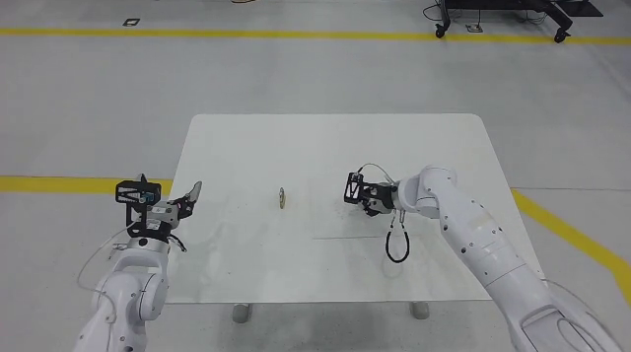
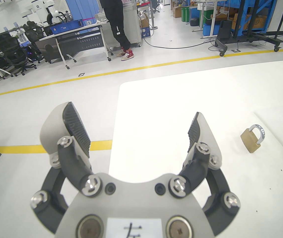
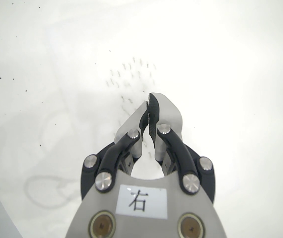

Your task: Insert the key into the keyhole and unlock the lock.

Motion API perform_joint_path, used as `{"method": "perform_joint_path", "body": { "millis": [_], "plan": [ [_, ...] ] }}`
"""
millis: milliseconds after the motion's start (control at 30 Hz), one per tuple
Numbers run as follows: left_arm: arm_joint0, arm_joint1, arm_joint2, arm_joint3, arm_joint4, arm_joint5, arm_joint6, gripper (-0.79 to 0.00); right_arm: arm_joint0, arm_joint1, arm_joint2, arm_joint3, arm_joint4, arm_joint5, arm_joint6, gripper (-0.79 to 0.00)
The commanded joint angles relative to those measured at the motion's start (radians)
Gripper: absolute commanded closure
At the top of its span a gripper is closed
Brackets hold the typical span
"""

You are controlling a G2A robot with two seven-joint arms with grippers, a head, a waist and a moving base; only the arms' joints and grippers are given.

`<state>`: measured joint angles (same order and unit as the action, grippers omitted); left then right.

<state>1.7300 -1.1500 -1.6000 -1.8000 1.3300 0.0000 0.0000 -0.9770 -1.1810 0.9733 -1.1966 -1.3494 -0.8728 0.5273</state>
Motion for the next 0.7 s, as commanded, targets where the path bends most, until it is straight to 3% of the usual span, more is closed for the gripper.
{"method": "perform_joint_path", "body": {
  "millis": [0, 267, 667],
  "plan": [
    [0.0, 0.0, 0.0, 0.0, 0.0, 0.0, 0.0, -0.785, -0.008, 0.006, 0.016, -0.018, -0.006, 0.002, -0.027, 0.0],
    [0.0, 0.0, 0.0, 0.0, 0.0, 0.0, 0.0, -0.785, -0.111, 0.045, 0.135, -0.12, -0.02, 0.009, -0.254, 0.0],
    [0.0, 0.0, 0.0, 0.0, 0.0, 0.0, 0.0, -0.785, -0.111, 0.045, 0.135, -0.12, -0.02, 0.009, -0.254, 0.0]
  ]
}}
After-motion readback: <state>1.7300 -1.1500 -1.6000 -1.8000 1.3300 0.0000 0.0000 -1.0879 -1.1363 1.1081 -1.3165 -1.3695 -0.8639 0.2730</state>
